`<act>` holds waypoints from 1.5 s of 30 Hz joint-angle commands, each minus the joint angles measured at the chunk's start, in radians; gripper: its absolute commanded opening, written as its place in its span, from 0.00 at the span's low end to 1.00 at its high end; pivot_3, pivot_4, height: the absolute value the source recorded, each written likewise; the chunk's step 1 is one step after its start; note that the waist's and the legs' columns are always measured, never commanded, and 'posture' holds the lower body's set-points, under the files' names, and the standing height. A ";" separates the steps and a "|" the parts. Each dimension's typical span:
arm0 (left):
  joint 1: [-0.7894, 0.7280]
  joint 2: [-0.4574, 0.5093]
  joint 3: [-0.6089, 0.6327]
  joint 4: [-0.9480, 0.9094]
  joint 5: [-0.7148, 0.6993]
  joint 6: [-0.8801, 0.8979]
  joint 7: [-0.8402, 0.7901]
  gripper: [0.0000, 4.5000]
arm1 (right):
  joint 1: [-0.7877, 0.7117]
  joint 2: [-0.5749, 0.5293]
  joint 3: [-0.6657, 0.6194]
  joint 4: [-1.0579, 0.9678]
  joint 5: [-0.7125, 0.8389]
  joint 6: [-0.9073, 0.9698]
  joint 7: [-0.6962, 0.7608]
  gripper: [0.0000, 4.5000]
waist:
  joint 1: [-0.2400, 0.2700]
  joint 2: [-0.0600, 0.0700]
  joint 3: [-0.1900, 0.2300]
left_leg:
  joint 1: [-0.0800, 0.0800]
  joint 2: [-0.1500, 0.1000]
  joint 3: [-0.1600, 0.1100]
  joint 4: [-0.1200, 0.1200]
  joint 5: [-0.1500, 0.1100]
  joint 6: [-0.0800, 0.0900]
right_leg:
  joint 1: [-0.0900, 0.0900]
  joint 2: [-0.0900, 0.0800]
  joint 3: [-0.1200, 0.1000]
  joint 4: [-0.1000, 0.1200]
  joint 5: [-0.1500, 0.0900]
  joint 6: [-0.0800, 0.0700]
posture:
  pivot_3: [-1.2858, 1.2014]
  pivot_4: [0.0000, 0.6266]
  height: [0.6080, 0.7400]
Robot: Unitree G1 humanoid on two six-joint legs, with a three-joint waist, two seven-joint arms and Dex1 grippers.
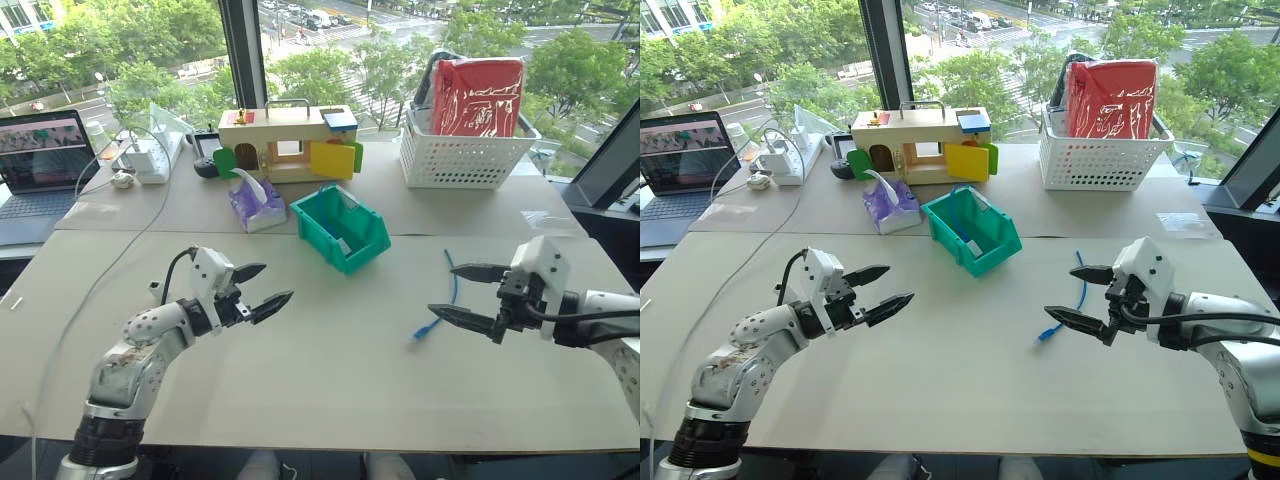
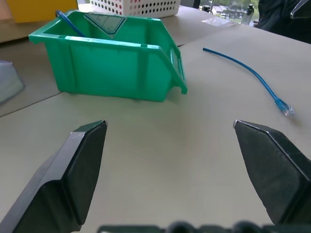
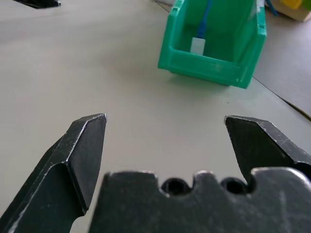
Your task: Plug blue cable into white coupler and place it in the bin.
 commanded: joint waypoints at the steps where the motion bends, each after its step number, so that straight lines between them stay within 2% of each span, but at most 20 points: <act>1: -0.016 0.035 0.002 -0.057 -0.038 0.023 -0.056 0.99 | -0.031 -0.047 0.033 -0.014 -0.014 -0.005 0.038 1.00 | 0.002 0.000 0.000 | 0.000 0.000 0.000 0.000 0.000 0.000 | 0.000 0.000 0.000 0.000 0.000 0.000 | 0.52 0.24 1.00; 4: -0.032 0.045 -0.033 -0.076 -0.043 0.044 -0.083 0.99 | -0.035 -0.125 0.140 0.044 -0.135 -0.112 0.129 1.00 | 0.004 0.000 0.000 | 0.000 0.000 0.000 0.000 0.000 0.000 | 0.000 0.000 0.000 -0.001 0.000 0.000 | 0.52 0.24 1.00; 7: -0.055 0.044 -0.057 -0.087 -0.051 0.068 -0.099 0.99 | -0.088 -0.146 0.236 0.161 -0.226 -0.241 0.219 1.00 | 0.001 0.000 0.000 | 0.000 0.000 0.000 0.000 0.000 0.000 | 0.000 0.000 0.000 -0.001 -0.001 0.001 | 0.52 0.24 1.00; 13: -0.075 0.039 -0.070 -0.085 -0.038 0.063 -0.109 0.99 | -0.213 -0.035 0.387 0.506 -0.392 -0.563 0.327 1.00 | -0.019 -0.001 0.000 | 0.002 0.000 0.000 -0.001 0.000 0.000 | 0.000 0.000 0.000 0.000 -0.001 0.001 | 0.52 0.24 1.00; 17: -0.049 0.046 -0.061 -0.101 -0.029 0.054 -0.102 0.99 | -0.266 0.054 0.429 0.747 -0.448 -0.704 0.361 1.00 | -0.022 -0.001 0.001 | 0.001 0.000 0.000 -0.001 0.000 0.000 | 0.000 0.000 0.000 0.000 0.000 -0.001 | 0.52 0.24 1.00; 21: -0.025 0.046 -0.057 -0.117 -0.023 0.048 -0.093 1.00 | -0.308 0.133 0.432 0.908 -0.459 -0.803 0.386 0.76 | -0.029 -0.002 0.000 | 0.003 0.000 0.000 -0.002 0.000 0.000 | 0.001 0.000 0.000 0.000 0.003 -0.006 | 0.52 0.24 1.00; 22: -0.024 0.046 -0.055 -0.118 -0.024 0.049 -0.092 1.00 | -0.314 0.143 0.434 0.923 -0.459 -0.815 0.400 0.67 | -0.029 -0.002 0.000 | 0.005 0.000 0.000 -0.001 0.000 0.000 | 0.003 0.000 0.000 0.001 0.003 -0.005 | 0.52 0.24 1.00; 26: -0.016 0.049 -0.045 -0.121 -0.025 0.050 -0.092 1.00 | -0.316 0.157 0.434 0.899 -0.434 -0.770 0.461 0.37 | -0.029 -0.002 0.000 | 0.007 0.000 0.001 -0.001 0.000 -0.001 | 0.004 0.000 0.000 0.001 0.001 -0.002 | 0.52 0.24 1.00; 31: -0.016 0.056 -0.037 -0.117 -0.024 0.048 -0.096 1.00 | -0.300 0.158 0.444 0.756 -0.421 -0.631 0.461 0.00 | -0.026 -0.002 0.000 | 0.005 0.000 0.000 -0.002 0.000 -0.001 | 0.003 0.000 0.000 0.001 0.002 -0.004 | 0.52 0.24 1.00; 35: -0.019 0.067 -0.030 -0.118 -0.030 0.050 -0.112 1.00 | -0.274 0.156 0.480 0.507 -0.425 -0.451 0.424 0.00 | -0.027 -0.002 0.000 | 0.004 0.000 0.000 -0.002 0.000 0.000 | 0.001 0.000 0.000 0.002 0.003 -0.006 | 0.52 0.24 1.00; 40: -0.011 0.113 -0.061 -0.115 0.020 0.017 -0.150 1.00 | -0.267 0.220 0.532 0.244 -0.362 -0.177 0.360 0.00 | -0.022 -0.002 0.000 | 0.004 0.000 0.000 -0.002 0.000 0.000 | 0.001 0.000 0.000 0.001 0.002 -0.004 | 0.52 0.24 1.00; 42: 0.003 0.147 -0.103 -0.107 0.078 -0.031 -0.183 1.00 | -0.280 0.277 0.588 0.190 -0.371 -0.121 0.327 0.00 | -0.022 -0.002 0.000 | 0.003 0.000 0.000 -0.002 0.000 0.000 | 0.001 0.000 0.000 0.001 0.002 -0.004 | 0.52 0.24 1.00; 45: 0.020 0.166 -0.142 -0.097 0.114 -0.080 -0.220 1.00 | -0.313 0.335 0.685 0.233 -0.463 -0.155 0.288 0.00 | -0.024 -0.002 0.000 | 0.003 0.000 0.000 -0.003 0.000 0.000 | 0.000 0.000 0.000 0.001 0.002 -0.004 | 0.52 0.24 1.00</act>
